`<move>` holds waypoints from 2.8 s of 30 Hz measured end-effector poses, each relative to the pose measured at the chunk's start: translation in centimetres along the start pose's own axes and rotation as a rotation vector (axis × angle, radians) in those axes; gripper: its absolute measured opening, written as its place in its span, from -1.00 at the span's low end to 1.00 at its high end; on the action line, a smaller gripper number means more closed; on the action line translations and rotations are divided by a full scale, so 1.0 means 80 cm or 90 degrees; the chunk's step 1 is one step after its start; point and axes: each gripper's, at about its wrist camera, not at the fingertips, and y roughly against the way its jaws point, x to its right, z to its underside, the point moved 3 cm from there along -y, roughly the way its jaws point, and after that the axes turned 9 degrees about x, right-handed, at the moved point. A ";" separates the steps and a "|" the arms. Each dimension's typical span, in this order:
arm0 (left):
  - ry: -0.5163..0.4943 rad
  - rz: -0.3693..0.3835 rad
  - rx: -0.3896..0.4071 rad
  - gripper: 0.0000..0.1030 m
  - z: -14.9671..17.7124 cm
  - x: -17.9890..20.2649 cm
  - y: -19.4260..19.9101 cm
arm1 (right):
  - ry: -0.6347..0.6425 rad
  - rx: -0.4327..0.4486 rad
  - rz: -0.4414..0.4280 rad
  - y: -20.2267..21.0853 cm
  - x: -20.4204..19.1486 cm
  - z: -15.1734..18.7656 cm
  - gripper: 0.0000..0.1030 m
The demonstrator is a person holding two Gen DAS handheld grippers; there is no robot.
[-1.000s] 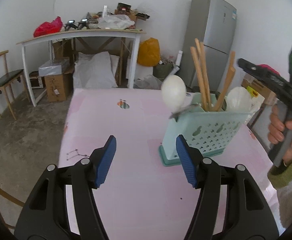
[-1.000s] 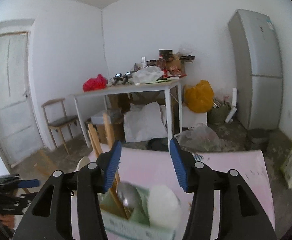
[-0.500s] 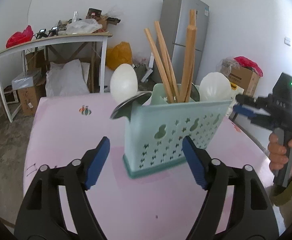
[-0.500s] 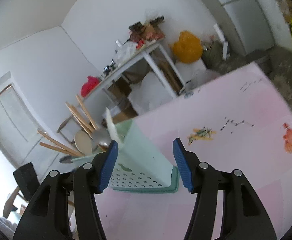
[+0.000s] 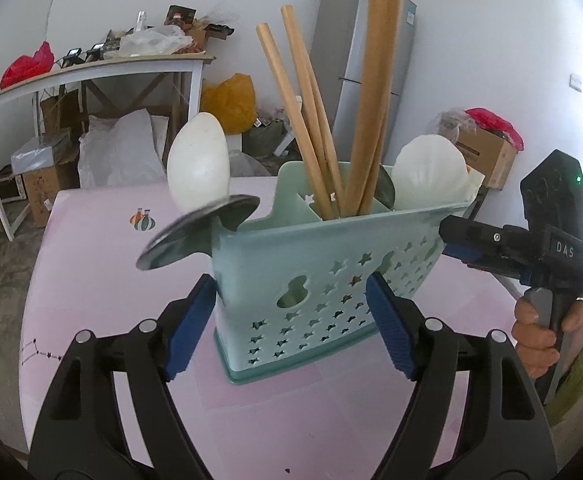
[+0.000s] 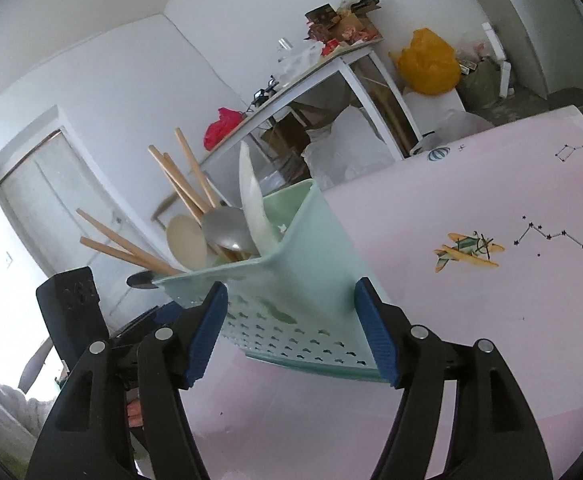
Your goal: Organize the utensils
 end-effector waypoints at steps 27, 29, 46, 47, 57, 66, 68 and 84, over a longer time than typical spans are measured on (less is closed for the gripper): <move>-0.035 -0.175 -0.018 0.80 0.013 0.007 0.143 | 0.154 -0.009 0.328 0.066 -0.136 0.064 0.58; -0.037 -0.208 -0.013 0.82 0.016 0.011 0.160 | 0.178 -0.019 0.383 0.068 -0.153 0.078 0.71; -0.071 -0.424 -0.013 0.84 0.013 0.023 0.245 | 0.246 0.011 0.524 0.099 -0.203 0.103 0.87; -0.069 -0.430 -0.010 0.84 0.011 0.022 0.248 | 0.250 0.014 0.529 0.100 -0.205 0.102 0.87; -0.032 -0.447 -0.021 0.84 0.005 0.007 0.256 | 0.256 0.012 0.534 0.099 -0.214 0.100 0.87; -0.022 -0.451 -0.029 0.84 0.007 0.004 0.251 | 0.256 0.005 0.533 0.098 -0.213 0.100 0.87; -0.019 -0.448 -0.035 0.84 0.008 0.003 0.250 | 0.258 0.006 0.532 0.097 -0.215 0.099 0.87; -0.017 -0.452 -0.043 0.84 0.012 0.000 0.250 | 0.262 0.006 0.525 0.098 -0.218 0.099 0.87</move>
